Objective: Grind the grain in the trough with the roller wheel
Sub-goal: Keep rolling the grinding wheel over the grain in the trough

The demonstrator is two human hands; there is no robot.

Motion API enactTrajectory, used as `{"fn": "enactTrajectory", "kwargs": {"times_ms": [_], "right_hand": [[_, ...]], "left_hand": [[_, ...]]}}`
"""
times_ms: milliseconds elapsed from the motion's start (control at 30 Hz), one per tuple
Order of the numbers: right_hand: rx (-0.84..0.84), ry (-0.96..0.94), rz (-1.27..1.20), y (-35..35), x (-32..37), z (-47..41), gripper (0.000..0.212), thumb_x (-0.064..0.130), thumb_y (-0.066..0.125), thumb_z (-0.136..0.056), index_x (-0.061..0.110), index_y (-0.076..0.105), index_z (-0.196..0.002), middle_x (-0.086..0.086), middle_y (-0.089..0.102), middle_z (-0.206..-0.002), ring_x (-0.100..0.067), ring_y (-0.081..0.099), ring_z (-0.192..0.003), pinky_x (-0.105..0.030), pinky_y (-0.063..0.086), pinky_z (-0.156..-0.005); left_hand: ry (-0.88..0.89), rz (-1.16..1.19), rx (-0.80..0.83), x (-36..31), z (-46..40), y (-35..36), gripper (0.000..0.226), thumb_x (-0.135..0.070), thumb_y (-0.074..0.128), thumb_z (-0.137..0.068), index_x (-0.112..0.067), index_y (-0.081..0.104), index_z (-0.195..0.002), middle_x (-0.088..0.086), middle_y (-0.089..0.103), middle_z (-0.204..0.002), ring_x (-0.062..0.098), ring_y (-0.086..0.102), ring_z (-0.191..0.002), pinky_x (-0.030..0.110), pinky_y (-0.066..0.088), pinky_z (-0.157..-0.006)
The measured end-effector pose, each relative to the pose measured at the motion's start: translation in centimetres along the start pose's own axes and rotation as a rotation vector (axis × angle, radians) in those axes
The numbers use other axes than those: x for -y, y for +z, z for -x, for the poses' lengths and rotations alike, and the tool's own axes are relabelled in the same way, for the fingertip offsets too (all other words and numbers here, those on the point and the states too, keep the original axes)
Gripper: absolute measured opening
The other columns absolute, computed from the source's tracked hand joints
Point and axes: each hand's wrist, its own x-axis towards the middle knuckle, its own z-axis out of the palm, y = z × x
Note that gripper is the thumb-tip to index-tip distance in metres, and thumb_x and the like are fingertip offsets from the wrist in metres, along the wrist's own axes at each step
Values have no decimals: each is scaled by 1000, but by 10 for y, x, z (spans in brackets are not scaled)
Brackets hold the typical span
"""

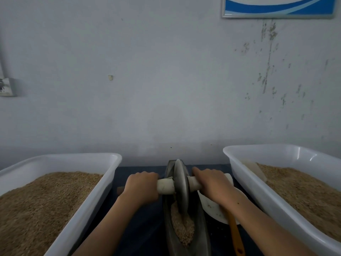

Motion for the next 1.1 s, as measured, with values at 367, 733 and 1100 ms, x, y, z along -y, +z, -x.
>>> {"fn": "enactTrajectory", "kwargs": {"times_ms": [367, 733, 1100], "right_hand": [[328, -35, -55, -16, -3, 1, 45, 10, 63, -83, 20, 51, -124, -5, 61, -116, -25, 59, -103, -34, 45, -80], [-9, 18, 7, 3, 0, -3, 27, 10, 49, -91, 16, 40, -115, -9, 60, -108, -31, 58, -97, -33, 32, -67], [188, -63, -41, -13, -3, 7, 37, 10, 61, -84, 18, 47, -117, -8, 60, -110, -26, 58, -96, -32, 37, -69]], "left_hand": [[37, 91, 288, 5, 1, -6, 46, -32, 71, -77, -18, 56, -118, 2, 64, -110, 19, 60, -99, 32, 48, -85], [3, -29, -82, 2, -2, 3, 29, -35, 59, -83, -28, 54, -111, -3, 63, -105, 18, 60, -96, 28, 37, -71], [0, 9, 272, 2, 1, -8, 48, -31, 71, -78, -16, 55, -120, 4, 63, -113, 20, 60, -102, 29, 44, -79]]}}
